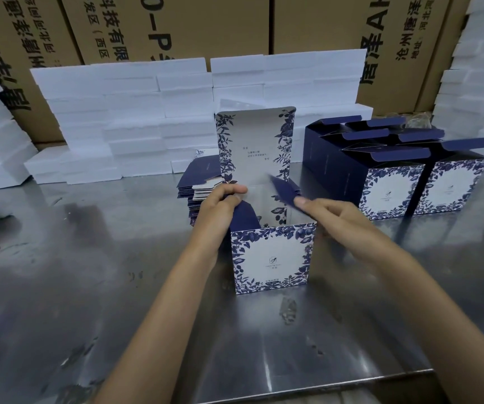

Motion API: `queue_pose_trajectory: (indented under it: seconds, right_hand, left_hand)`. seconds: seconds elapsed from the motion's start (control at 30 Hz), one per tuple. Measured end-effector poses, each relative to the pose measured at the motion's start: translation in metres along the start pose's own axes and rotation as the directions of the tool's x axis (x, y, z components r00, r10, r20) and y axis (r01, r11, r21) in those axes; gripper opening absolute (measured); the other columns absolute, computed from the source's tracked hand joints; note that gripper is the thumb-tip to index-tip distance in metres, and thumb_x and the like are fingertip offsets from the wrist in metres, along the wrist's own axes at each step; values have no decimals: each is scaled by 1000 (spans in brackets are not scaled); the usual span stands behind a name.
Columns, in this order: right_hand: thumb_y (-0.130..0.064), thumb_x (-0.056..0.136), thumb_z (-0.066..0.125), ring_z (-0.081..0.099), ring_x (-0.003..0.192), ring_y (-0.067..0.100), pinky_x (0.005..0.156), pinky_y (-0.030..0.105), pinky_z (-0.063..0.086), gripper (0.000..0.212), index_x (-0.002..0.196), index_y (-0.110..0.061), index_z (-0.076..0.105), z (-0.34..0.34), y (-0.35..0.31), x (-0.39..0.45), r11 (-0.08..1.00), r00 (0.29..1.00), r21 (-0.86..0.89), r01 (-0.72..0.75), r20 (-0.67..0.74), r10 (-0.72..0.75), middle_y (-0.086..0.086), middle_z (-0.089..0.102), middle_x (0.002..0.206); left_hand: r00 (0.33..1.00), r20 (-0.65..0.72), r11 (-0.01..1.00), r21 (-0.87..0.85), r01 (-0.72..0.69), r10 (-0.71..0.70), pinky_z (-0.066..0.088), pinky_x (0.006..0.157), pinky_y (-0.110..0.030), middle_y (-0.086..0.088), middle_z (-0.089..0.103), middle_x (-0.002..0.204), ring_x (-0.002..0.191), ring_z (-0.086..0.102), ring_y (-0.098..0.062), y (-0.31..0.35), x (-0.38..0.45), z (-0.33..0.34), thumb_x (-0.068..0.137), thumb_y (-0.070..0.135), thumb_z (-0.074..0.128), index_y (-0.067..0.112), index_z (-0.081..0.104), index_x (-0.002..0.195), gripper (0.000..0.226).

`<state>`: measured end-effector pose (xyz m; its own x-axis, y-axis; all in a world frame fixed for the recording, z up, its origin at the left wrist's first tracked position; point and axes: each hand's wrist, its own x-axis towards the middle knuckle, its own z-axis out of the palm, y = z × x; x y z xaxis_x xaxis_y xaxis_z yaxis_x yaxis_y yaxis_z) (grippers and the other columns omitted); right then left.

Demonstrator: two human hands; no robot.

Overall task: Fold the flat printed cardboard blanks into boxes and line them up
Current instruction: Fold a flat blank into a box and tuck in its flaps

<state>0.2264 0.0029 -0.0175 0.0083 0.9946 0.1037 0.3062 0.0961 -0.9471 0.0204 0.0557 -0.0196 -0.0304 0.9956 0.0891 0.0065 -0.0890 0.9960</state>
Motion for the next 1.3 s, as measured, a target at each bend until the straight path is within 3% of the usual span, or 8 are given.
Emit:
queue_pose_trajectory:
  seconds: [0.1,0.27,0.43,0.53,0.7,0.87,1.07,1.3]
  right_hand:
    - [-47,89,70,52,53,12,66,20,43,44,63,-19,49,-5,-2,6,996,992,-78,-41,117,50,3,48,61]
    - [-20,96,64,33,37,14,46,18,36,59,47,-26,33,-8,-6,19,988,989,-155,-14,146,37,-5,26,43]
    - [-38,97,64,30,37,17,44,18,36,50,63,-3,50,-10,-7,23,987,977,-137,-85,181,109,0,26,43]
    - [-39,99,61,30,39,16,46,19,36,53,74,7,54,-9,-7,24,990,977,-122,-73,192,96,-1,27,46]
    - [-37,99,61,30,40,17,49,22,35,43,70,-8,50,11,-9,22,995,970,-90,-52,230,72,-3,27,46]
    - [-33,98,65,24,40,15,43,23,27,63,46,-25,31,20,-12,33,998,984,-15,-67,163,68,-5,24,45]
    - [-27,102,57,23,40,15,41,20,29,61,46,-27,33,13,-19,39,995,964,-100,-25,260,51,-3,24,45]
    - [-24,104,52,21,45,14,47,26,21,58,52,-24,29,18,-24,51,994,986,-106,-30,158,47,-4,24,49]
  left_hand:
    - [1000,3,1000,31,-3,3,48,99,-42,10,67,113,109,62,-23,0,2,0,96,10,53,29,72,87,28]
    - [999,39,998,54,6,-9,47,103,-44,13,65,115,106,63,-21,1,3,-2,98,8,48,30,70,93,32]
    - [997,77,989,142,-25,14,43,106,-40,8,61,126,117,59,-20,3,5,-5,99,9,46,28,68,97,29]
    - [993,103,969,237,-74,50,42,88,-23,13,56,121,102,55,-1,7,11,-12,103,13,45,28,66,95,28]
    - [992,116,943,323,-82,47,38,75,-16,8,58,118,89,52,-2,13,19,-32,104,10,44,25,68,99,29]
    - [985,160,936,334,-109,57,38,80,-14,6,57,118,95,51,2,9,16,-39,104,9,44,25,67,99,29]
    - [985,157,939,326,-113,64,37,76,-14,2,57,117,91,50,-2,6,19,-41,104,9,44,27,66,99,29]
    - [982,179,939,326,-113,56,38,80,-17,-2,59,128,100,49,-10,9,18,-39,104,9,44,25,67,99,28]
